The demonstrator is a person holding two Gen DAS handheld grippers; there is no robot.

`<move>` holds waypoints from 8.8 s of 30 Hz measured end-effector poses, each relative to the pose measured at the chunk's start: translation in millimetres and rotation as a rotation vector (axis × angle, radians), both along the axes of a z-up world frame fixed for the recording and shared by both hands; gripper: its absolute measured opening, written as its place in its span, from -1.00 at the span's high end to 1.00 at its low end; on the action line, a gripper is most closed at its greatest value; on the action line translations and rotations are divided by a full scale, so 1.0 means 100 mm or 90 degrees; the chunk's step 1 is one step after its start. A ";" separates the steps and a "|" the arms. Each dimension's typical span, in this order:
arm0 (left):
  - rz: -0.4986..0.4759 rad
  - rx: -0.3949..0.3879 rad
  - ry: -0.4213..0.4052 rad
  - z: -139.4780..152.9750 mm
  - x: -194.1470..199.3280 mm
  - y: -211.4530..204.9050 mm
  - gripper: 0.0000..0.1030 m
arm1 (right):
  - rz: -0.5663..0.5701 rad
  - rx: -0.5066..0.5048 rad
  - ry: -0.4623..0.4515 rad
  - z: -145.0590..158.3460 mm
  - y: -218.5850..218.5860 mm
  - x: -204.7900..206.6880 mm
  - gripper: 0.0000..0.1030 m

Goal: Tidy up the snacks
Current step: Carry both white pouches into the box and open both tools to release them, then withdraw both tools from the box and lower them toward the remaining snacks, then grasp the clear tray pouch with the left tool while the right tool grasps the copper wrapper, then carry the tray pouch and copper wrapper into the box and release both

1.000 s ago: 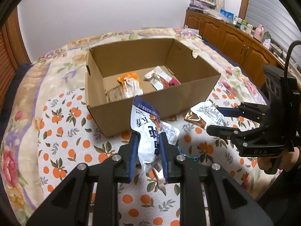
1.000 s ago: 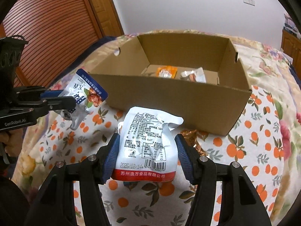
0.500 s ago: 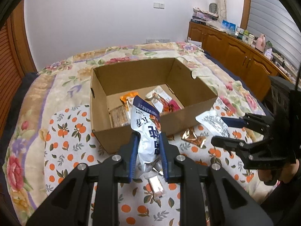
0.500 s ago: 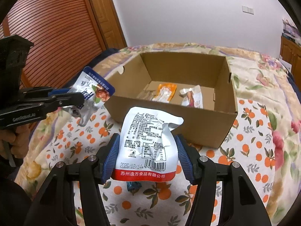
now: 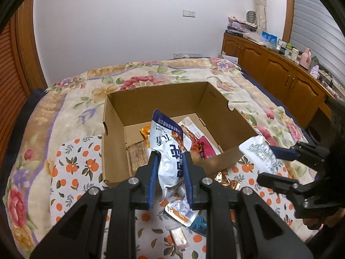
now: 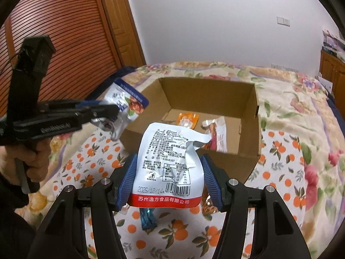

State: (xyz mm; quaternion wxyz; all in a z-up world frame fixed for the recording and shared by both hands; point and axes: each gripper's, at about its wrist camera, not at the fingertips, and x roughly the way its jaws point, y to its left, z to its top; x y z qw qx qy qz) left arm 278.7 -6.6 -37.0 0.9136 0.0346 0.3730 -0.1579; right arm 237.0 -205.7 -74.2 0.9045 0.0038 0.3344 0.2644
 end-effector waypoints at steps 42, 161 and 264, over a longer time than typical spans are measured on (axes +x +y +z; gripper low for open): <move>0.039 -0.022 0.075 -0.58 0.71 0.27 0.42 | -0.063 -0.107 0.072 -0.51 0.35 1.43 -0.25; -0.147 0.048 0.143 -1.40 0.04 -0.51 0.95 | 0.001 -0.096 0.140 -1.47 -0.02 0.53 -0.59; 0.034 -0.029 0.046 -0.56 0.75 0.40 1.00 | -0.002 -0.112 -0.005 -0.26 0.76 1.12 0.63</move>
